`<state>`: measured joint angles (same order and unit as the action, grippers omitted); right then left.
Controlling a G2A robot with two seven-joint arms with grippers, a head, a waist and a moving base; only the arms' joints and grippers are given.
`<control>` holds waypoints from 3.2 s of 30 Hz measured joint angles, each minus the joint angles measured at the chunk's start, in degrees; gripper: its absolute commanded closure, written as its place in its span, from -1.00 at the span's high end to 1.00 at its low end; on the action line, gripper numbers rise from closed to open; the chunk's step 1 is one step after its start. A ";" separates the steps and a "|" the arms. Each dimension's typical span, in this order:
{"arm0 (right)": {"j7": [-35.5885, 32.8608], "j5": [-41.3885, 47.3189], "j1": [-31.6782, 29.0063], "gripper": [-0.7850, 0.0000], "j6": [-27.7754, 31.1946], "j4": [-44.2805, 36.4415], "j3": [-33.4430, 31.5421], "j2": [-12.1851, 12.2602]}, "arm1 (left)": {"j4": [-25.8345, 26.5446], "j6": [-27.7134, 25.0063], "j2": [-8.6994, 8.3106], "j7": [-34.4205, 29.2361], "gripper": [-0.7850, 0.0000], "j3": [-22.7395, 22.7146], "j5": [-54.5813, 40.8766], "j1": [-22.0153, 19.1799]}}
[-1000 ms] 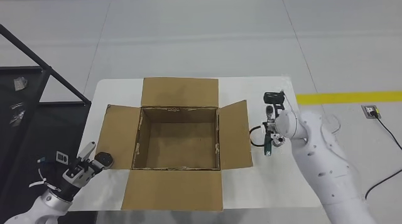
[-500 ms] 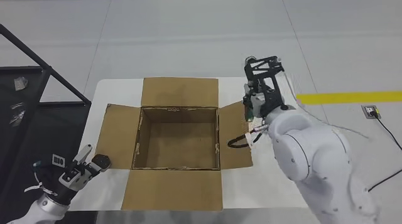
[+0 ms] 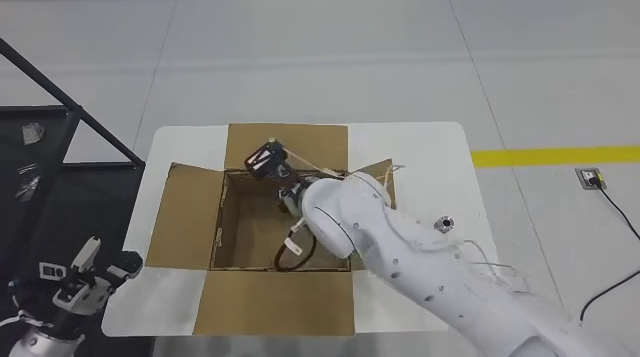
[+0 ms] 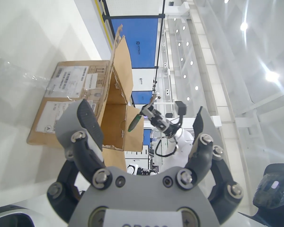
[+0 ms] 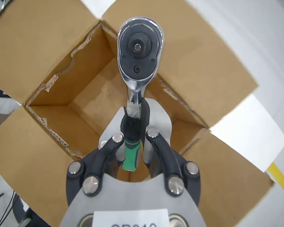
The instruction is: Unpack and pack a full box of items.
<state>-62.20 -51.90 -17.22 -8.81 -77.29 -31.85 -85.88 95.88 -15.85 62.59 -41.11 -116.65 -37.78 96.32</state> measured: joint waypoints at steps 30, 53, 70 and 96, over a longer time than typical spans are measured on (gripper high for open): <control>9.91 14.35 9.05 0.08 12.62 61.50 12.71 -24.95 | -2.86 1.41 -0.26 -3.50 1.00 0.14 0.16 -2.85; 0.66 18.28 12.71 1.00 31.15 36.72 1.11 -17.17 | 0.94 2.34 -0.25 -3.15 1.00 2.75 3.33 -3.48; -12.80 -25.24 -25.52 1.00 3.78 -34.13 -39.51 -0.16 | 1.49 1.33 -0.14 -2.89 1.00 2.34 2.82 -2.07; -17.53 -26.96 -10.20 1.00 1.96 27.23 -63.03 4.00 | -1.11 1.89 -0.10 -2.72 1.00 3.90 2.36 -4.34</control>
<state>-79.73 -78.87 -27.42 -6.84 -50.06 -94.88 -81.88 94.78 -13.96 62.49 -43.83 -112.75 -35.42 91.97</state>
